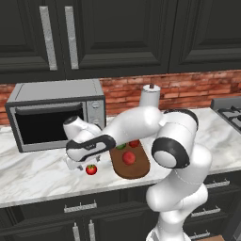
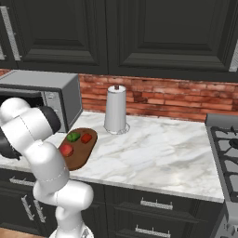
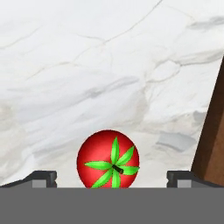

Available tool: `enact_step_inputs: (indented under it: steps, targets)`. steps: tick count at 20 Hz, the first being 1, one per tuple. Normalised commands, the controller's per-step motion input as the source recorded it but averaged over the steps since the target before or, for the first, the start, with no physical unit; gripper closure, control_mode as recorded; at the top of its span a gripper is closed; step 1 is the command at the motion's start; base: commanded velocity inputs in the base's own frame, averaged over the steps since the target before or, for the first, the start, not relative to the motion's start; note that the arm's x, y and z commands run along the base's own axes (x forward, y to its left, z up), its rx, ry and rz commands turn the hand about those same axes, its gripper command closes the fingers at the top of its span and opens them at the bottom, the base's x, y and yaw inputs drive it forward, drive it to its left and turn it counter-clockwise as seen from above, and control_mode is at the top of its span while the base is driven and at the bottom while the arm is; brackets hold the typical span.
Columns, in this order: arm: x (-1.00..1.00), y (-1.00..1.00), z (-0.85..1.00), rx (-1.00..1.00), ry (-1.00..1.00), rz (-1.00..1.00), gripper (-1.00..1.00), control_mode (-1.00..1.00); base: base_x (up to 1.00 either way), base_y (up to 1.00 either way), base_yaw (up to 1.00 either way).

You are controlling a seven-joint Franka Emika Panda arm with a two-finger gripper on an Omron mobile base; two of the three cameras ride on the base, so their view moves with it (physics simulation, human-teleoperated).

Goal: Place the avocado, onion, tomato, and bell pepper on the cutting board.

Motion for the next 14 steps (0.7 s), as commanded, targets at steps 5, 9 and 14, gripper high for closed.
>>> enact_step_inputs:
  steps: [5,9,14]
  targets:
    - [0.0,-0.01,-0.18,0.0,0.0,0.0,-1.0,-1.0,0.0,0.0,0.0]
    - [0.0,-0.04,-0.23,0.0,0.0,0.0,-1.0,-1.0,0.0,0.0,0.0]
    - [0.0,-0.07,-0.19,0.0,0.0,0.0,-1.0,-1.0,0.0,0.0,0.0]
